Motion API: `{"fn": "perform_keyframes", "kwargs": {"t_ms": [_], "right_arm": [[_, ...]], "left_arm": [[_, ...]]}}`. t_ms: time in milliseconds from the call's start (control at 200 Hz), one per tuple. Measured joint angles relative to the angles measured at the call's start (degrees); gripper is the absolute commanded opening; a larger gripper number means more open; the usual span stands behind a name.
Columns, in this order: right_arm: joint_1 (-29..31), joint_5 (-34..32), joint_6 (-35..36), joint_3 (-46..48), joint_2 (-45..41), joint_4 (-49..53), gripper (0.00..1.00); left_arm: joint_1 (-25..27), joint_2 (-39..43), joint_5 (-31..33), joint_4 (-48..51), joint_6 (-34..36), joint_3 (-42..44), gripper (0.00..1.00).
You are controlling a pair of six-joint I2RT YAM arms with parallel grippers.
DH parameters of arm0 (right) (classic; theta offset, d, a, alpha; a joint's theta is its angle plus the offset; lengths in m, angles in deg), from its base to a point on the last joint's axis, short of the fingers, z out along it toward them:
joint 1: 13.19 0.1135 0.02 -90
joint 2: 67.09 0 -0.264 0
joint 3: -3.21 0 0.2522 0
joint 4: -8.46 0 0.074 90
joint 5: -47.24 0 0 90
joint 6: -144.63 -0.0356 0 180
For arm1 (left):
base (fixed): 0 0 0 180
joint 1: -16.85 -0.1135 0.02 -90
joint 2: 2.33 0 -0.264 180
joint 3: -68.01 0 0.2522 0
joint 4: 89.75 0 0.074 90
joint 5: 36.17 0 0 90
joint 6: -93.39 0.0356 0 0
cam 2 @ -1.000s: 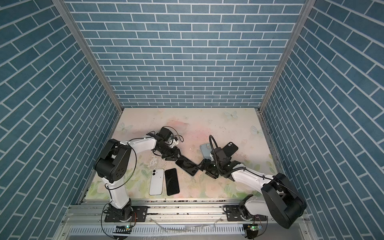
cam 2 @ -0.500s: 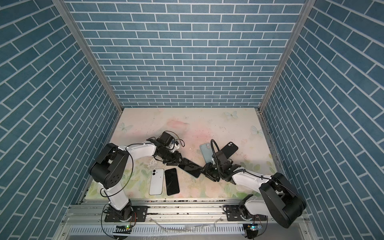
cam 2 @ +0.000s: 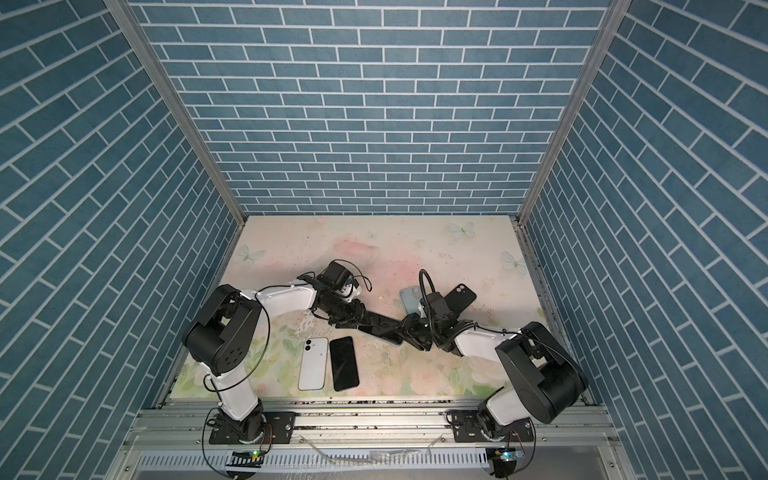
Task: Put the phone into the phone case
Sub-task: 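Press the phone edge into the case rim while the left gripper holds the case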
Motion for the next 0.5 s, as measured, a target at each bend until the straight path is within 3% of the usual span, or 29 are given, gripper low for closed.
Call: {"fn": "perform_keyframes", "kwargs": {"t_ms": [500], "right_arm": [[-7.7, -3.1, 14.0, -9.7, 1.6, 17.6, 0.63]], "left_arm": [[0.7, -5.0, -1.1, 3.1, 3.2, -6.7, 0.54]]}}
